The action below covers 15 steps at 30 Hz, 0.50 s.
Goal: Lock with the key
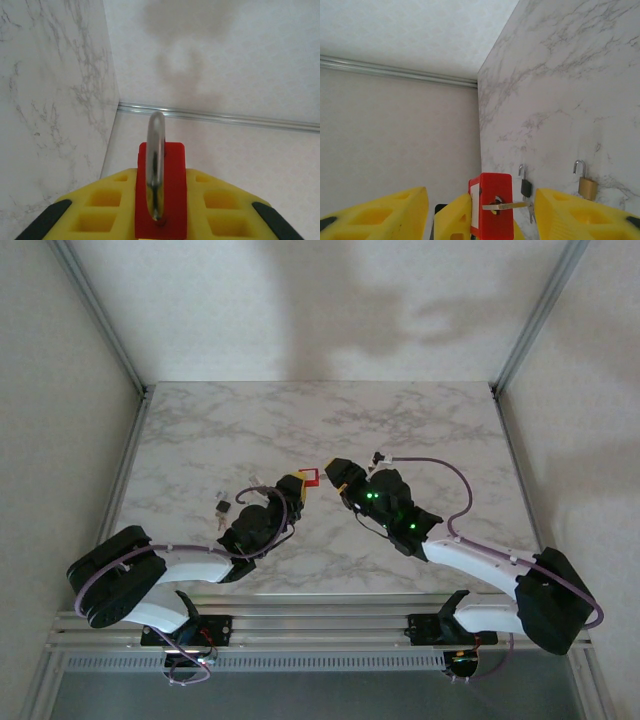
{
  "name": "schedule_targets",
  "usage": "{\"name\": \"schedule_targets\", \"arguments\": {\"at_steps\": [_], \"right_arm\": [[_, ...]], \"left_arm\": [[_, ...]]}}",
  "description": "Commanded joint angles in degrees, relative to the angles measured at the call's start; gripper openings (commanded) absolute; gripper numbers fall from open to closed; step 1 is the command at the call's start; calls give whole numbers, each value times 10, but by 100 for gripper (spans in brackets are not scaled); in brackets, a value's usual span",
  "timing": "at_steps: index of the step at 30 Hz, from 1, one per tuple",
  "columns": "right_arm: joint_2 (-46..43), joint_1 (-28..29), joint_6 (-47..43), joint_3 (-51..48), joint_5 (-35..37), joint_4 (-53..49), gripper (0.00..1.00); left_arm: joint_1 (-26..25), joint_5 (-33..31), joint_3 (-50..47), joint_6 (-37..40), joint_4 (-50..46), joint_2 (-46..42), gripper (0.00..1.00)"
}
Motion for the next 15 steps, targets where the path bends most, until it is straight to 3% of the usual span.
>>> {"name": "schedule_targets", "arguments": {"at_steps": [1, 15], "right_arm": [[-1, 4, 12, 6, -8, 9, 58], [8, 4, 16, 33, -18, -53, 48]], "left_arm": [[1, 9, 20, -9, 9, 1, 0], [3, 30, 25, -22, 6, 15, 0]]}}
